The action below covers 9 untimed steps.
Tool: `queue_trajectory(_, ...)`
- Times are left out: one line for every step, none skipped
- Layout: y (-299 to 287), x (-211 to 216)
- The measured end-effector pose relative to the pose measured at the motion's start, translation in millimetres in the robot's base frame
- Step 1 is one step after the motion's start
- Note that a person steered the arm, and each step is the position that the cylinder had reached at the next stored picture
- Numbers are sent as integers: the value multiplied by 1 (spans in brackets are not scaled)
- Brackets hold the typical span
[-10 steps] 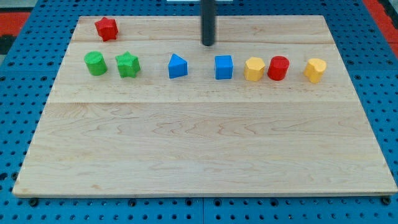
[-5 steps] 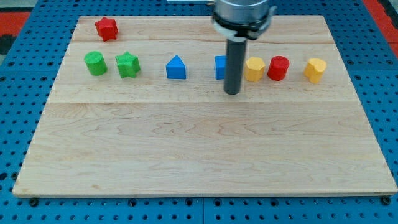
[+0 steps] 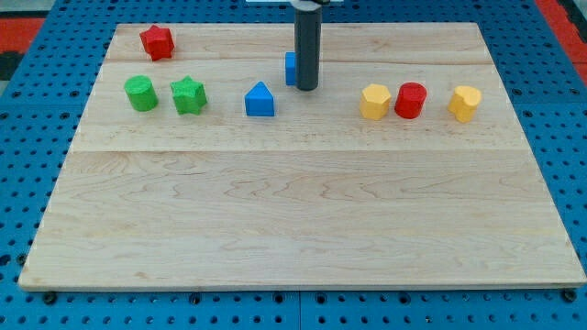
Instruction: Place the blue blocks in a vertical line
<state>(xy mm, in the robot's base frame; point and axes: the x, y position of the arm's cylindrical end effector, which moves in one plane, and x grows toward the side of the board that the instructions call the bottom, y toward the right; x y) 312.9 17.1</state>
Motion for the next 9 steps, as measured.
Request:
queue_trajectory(-1, -36)
queue_trajectory(-13, -72)
queue_trajectory(-41, -69)
queue_trajectory(-35, -39)
queue_trajectory(-35, -35)
queue_trajectory(-26, -35)
queue_trajectory(31, -46)
queue_trajectory(94, -45)
queue_trajectory(189, -38)
